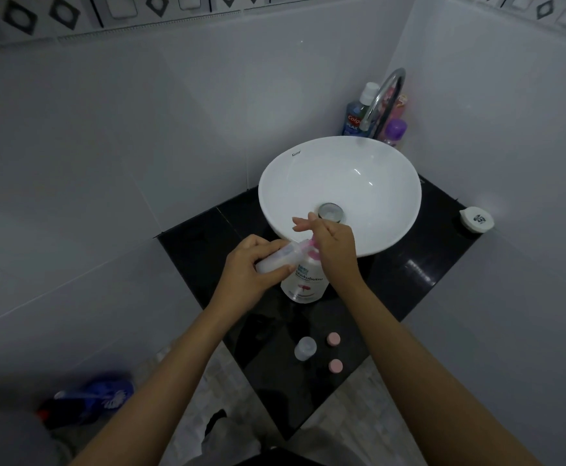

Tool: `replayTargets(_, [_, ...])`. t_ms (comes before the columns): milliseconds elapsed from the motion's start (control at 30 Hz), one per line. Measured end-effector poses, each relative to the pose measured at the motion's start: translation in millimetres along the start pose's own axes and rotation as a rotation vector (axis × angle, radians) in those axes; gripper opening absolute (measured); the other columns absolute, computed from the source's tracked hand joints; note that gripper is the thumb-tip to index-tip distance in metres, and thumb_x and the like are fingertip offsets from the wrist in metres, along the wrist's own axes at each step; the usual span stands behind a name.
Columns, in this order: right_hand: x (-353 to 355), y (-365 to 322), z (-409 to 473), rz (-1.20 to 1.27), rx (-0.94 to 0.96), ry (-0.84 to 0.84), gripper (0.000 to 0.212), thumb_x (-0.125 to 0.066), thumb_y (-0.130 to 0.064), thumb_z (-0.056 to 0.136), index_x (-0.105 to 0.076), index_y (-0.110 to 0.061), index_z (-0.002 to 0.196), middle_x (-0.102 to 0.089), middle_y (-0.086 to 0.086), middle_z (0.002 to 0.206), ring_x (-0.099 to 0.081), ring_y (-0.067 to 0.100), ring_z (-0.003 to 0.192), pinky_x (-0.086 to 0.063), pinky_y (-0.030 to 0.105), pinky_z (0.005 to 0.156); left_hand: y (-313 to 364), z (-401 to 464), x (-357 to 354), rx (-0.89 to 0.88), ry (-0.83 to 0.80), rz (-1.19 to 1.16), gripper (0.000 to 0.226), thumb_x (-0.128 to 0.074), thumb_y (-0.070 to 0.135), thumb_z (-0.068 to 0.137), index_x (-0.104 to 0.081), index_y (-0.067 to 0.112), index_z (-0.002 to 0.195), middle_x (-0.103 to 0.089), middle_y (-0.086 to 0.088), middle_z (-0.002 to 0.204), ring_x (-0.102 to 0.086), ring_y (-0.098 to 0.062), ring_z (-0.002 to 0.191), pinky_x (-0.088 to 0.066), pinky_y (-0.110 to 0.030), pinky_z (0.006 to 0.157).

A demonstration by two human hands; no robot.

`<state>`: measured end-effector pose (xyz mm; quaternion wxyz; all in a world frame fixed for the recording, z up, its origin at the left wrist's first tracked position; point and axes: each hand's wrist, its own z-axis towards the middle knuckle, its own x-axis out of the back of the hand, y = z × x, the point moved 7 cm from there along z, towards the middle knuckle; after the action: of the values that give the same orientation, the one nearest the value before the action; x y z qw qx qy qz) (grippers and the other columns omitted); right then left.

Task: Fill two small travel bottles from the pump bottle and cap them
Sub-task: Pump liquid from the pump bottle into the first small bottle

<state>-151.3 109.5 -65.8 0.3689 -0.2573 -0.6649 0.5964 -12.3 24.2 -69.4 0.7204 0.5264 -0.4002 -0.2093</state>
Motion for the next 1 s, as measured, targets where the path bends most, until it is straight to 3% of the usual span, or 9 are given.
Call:
replayTargets(67, [0.0,0.2,-1.7,-0.019,-0.007,-0.004,0.035,-0.047,-0.025,0.097,-0.073,-0.021,0.073,-0.072,-0.010,0.094,-0.064,0.005,0.092,-0.054,0.025,0.068,-1.1,-0.8,-0.4,0.017,-0.006,0.003,0.041,-0.074,0.029,0.077,-0.065,0.029,0.117,-0.056,0.005,0.095,-0.054,0.000,0.087,-0.046,-0.010,0.071])
replayTargets(200, [6.6,-15.4,3.6,-0.099,0.017,-0.045,0.032,-0.052,-0.031,0.095,-0.075,-0.016,0.079,-0.070,-0.008,0.077,-0.063,-0.001,0.069,-0.047,0.008,0.052,8.1,-0.3,2.8,-0.013,-0.008,-0.055,0.039,-0.074,0.027,0.077,-0.062,0.039,0.112,-0.057,0.004,0.097,-0.054,0.007,0.086,-0.046,-0.007,0.074])
replayTargets(333, [8.3,-18.1,5.7,-0.037,-0.001,0.036,0.039,-0.048,-0.025,0.097,-0.075,-0.008,0.076,-0.071,0.004,0.073,-0.062,0.003,0.065,-0.043,0.001,0.053,13.7,2.6,7.0,-0.023,0.010,-0.073,0.038,-0.075,0.027,0.076,-0.061,0.043,0.107,-0.058,0.005,0.097,-0.054,0.007,0.086,-0.046,-0.006,0.075])
replayTargets(400, [6.1,-13.7,3.3,-0.013,-0.013,0.068,0.036,-0.047,-0.020,0.097,-0.075,-0.006,0.081,-0.071,0.006,0.078,-0.062,0.004,0.070,-0.045,0.003,0.058,12.5,3.3,7.0,-0.022,0.008,-0.058,0.038,-0.075,0.028,0.076,-0.061,0.041,0.108,-0.057,0.005,0.097,-0.053,0.009,0.086,-0.044,-0.004,0.073])
replayTargets(467, [3.9,-5.7,1.4,0.048,-0.051,0.054,0.034,-0.046,-0.021,0.097,-0.075,-0.009,0.084,-0.072,0.006,0.083,-0.063,0.008,0.075,-0.051,0.014,0.059,9.2,2.3,5.6,-0.013,0.007,-0.045,0.039,-0.075,0.028,0.076,-0.063,0.038,0.111,-0.057,0.005,0.096,-0.053,0.010,0.086,-0.043,-0.002,0.073])
replayTargets(567, [0.6,0.7,-0.3,0.034,-0.068,0.016,0.034,-0.044,-0.027,0.097,-0.074,-0.015,0.086,-0.072,0.015,0.095,-0.060,0.007,0.072,-0.047,0.019,0.057,2.8,1.0,1.6,0.017,-0.011,-0.006,0.040,-0.074,0.029,0.076,-0.065,0.031,0.115,-0.055,0.007,0.095,-0.052,0.010,0.086,-0.043,-0.002,0.074])
replayTargets(667, [0.3,1.2,0.2,-0.006,-0.055,0.032,0.034,-0.046,-0.022,0.097,-0.073,-0.013,0.077,-0.072,0.007,0.107,-0.061,0.003,0.081,-0.046,0.016,0.060,1.9,0.3,2.0,0.021,-0.005,-0.011,0.040,-0.075,0.029,0.076,-0.062,0.039,0.112,-0.055,0.007,0.095,-0.052,0.010,0.086,-0.043,-0.003,0.074])
replayTargets(833, [9.2,-15.6,6.1,-0.084,0.004,0.001,0.031,-0.053,-0.030,0.095,-0.076,-0.012,0.087,-0.072,-0.001,0.084,-0.063,0.004,0.076,-0.048,0.007,0.062,9.3,1.5,4.0,-0.006,0.000,-0.064,0.039,-0.075,0.028,0.075,-0.062,0.039,0.110,-0.057,0.005,0.097,-0.054,0.005,0.088,-0.047,-0.007,0.074])
replayTargets(1000, [5.6,-16.2,6.6,-0.100,0.050,0.054,0.033,-0.048,-0.020,0.097,-0.076,-0.004,0.088,-0.071,0.001,0.084,-0.062,0.002,0.074,-0.043,0.001,0.065,11.0,5.5,6.4,-0.014,0.018,-0.035,0.040,-0.075,0.031,0.074,-0.062,0.037,0.112,-0.056,0.010,0.098,-0.055,0.002,0.092,-0.047,-0.015,0.075])
